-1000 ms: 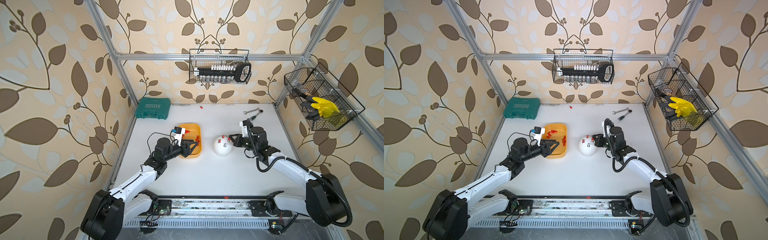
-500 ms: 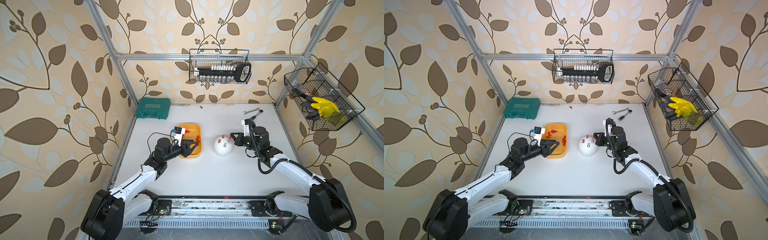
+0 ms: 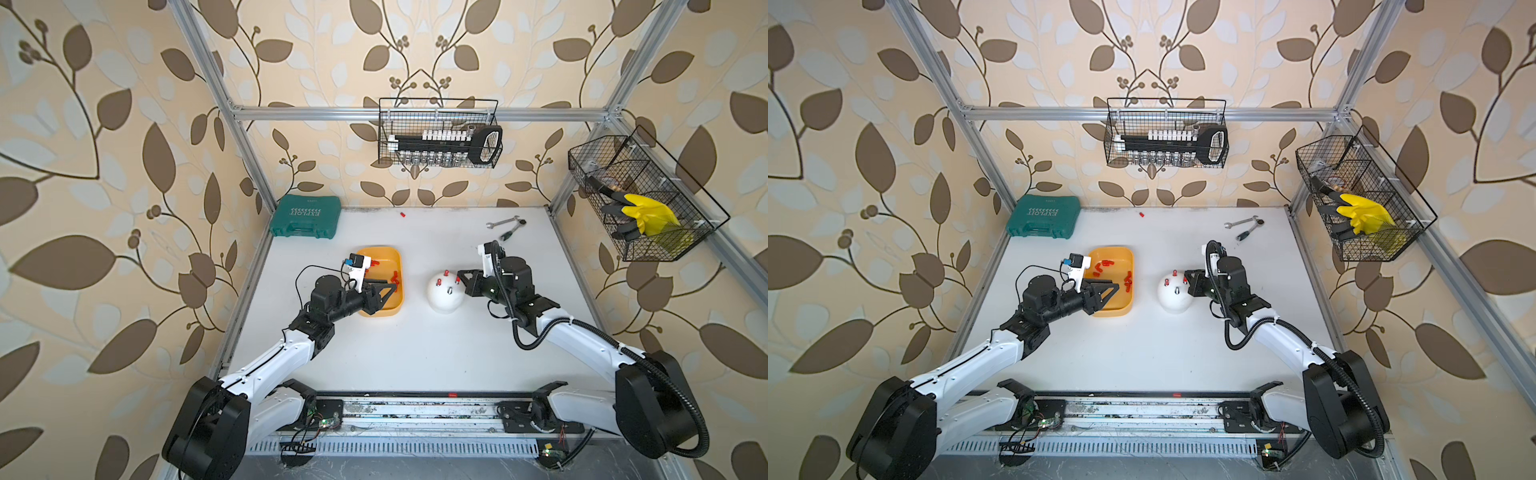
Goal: Cover the protruding screws with screw protection sleeves
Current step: Attach the screw protection sleeve to the screw.
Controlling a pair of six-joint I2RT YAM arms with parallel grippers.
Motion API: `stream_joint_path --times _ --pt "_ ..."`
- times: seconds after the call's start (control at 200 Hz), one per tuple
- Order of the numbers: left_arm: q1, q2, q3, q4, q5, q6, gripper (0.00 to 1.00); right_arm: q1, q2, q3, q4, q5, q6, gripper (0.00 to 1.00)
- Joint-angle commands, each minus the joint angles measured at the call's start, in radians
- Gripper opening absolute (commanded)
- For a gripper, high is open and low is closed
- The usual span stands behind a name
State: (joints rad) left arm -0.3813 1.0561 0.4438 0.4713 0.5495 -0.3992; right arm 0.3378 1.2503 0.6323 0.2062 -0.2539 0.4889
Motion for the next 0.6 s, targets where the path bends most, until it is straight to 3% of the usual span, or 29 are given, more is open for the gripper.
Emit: stream_joint_path --times 0.0,0.595 --pt "-0.013 -0.007 0.038 0.016 0.023 0.015 0.46 0.006 0.012 -0.017 0.04 0.024 -0.016 0.06" --pt "-0.013 -0.005 0.015 0.026 0.014 0.014 0.46 0.007 -0.063 -0.036 0.039 0.106 -0.032 0.06"
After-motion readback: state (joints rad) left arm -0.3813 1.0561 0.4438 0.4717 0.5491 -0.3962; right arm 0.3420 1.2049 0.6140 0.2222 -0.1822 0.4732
